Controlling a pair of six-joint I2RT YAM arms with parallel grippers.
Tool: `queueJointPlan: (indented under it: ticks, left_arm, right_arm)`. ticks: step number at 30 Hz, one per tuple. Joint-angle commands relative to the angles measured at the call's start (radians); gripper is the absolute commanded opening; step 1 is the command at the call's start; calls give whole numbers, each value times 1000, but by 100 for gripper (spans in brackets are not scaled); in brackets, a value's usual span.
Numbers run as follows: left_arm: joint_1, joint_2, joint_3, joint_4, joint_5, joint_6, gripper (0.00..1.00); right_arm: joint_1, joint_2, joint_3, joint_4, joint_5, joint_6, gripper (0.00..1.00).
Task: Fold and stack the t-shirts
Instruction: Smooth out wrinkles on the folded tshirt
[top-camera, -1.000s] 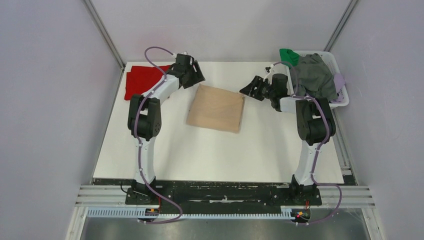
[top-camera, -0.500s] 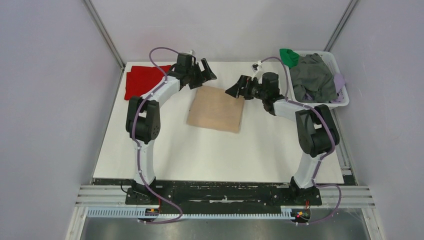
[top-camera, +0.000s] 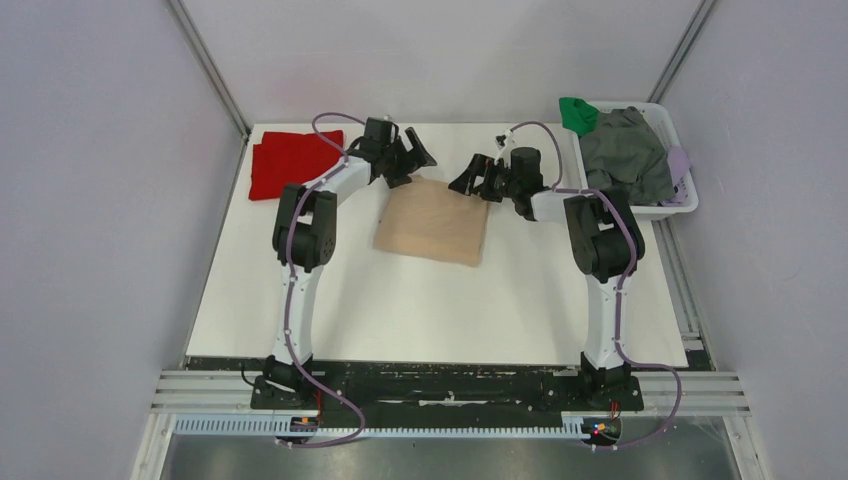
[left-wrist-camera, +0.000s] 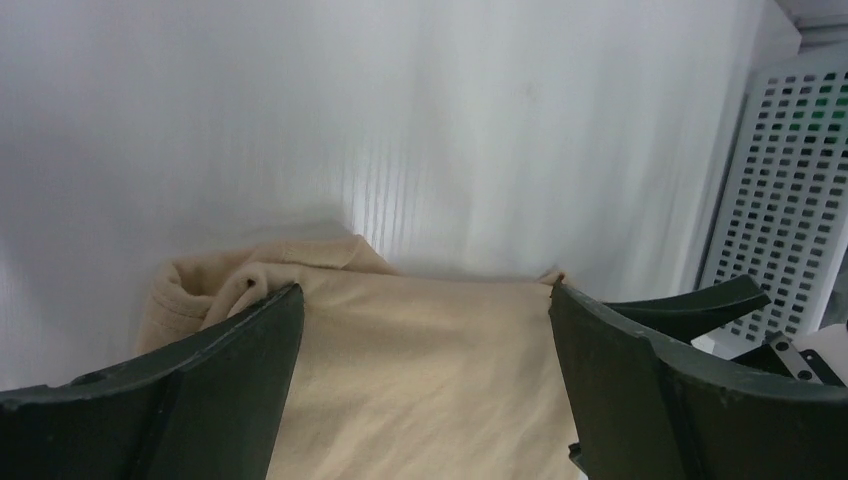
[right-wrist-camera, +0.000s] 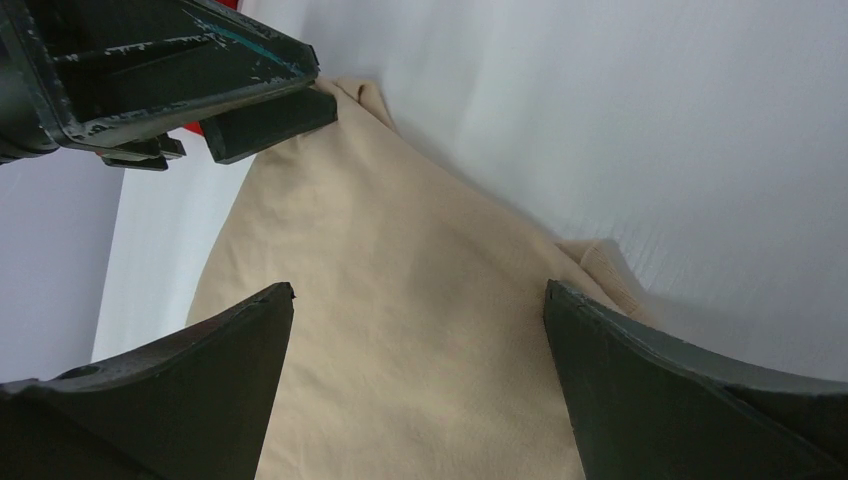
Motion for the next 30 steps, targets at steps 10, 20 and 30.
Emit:
queueJointPlan:
  ticks: [10,20,30]
  left_arm:
    - [-113,-494,-692,21,-206,-27,100]
    - [-168,-669,-641,-69,-221,38,100]
    - [-197,-772,-793,-141,-305,42,100]
  right_arm:
    - [29,-271,-483,-90,56,-208,98]
    - [29,-475,-294,-304,147,-331,98]
    - [25,-932,-631,-363,411,-318,98]
